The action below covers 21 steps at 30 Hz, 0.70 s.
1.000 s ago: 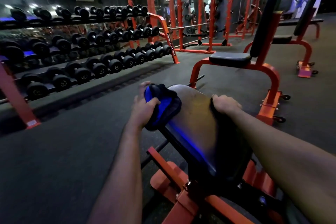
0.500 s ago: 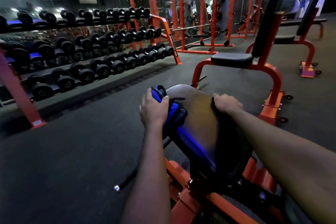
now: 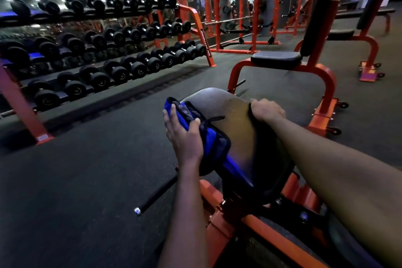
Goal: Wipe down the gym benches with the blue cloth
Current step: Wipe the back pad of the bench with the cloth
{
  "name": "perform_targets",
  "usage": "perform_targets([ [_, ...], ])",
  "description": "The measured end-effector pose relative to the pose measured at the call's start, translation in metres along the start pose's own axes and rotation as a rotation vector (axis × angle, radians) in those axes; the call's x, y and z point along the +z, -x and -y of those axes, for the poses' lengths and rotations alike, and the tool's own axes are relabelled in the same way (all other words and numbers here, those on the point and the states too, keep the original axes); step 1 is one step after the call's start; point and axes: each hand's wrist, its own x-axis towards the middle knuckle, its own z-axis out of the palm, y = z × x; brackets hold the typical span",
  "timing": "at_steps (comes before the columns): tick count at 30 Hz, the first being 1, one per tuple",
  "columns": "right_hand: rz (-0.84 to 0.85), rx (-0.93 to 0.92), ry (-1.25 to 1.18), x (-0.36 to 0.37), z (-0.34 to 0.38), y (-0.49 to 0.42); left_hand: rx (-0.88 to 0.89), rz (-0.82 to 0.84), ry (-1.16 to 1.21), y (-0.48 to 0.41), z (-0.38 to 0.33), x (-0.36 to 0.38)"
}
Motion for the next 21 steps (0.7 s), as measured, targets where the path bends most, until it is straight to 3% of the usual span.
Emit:
perform_targets([
  [3,0.035,-0.020,-0.100,-0.005,-0.003,0.004,-0.001,-0.079,0.052,0.010,-0.002,0.003],
  [7,0.067,-0.019,-0.438,-0.023,-0.026,0.006,0.007,-0.124,0.095,0.071,-0.007,0.010],
  [11,-0.090,0.342,-0.607,-0.021,-0.068,0.014,0.061,-0.099,0.116,0.125,-0.005,0.016],
  [14,-0.061,0.514,-0.725,-0.007,-0.094,0.041,0.087,-0.048,0.108,0.147,-0.010,0.014],
  [17,0.025,0.495,-0.911,0.010,-0.098,0.072,0.097,-0.016,0.011,0.129,-0.012,0.010],
  [21,-0.027,0.369,-1.026,0.041,-0.119,0.072,0.019,-0.017,-0.053,0.089,-0.014,0.005],
])
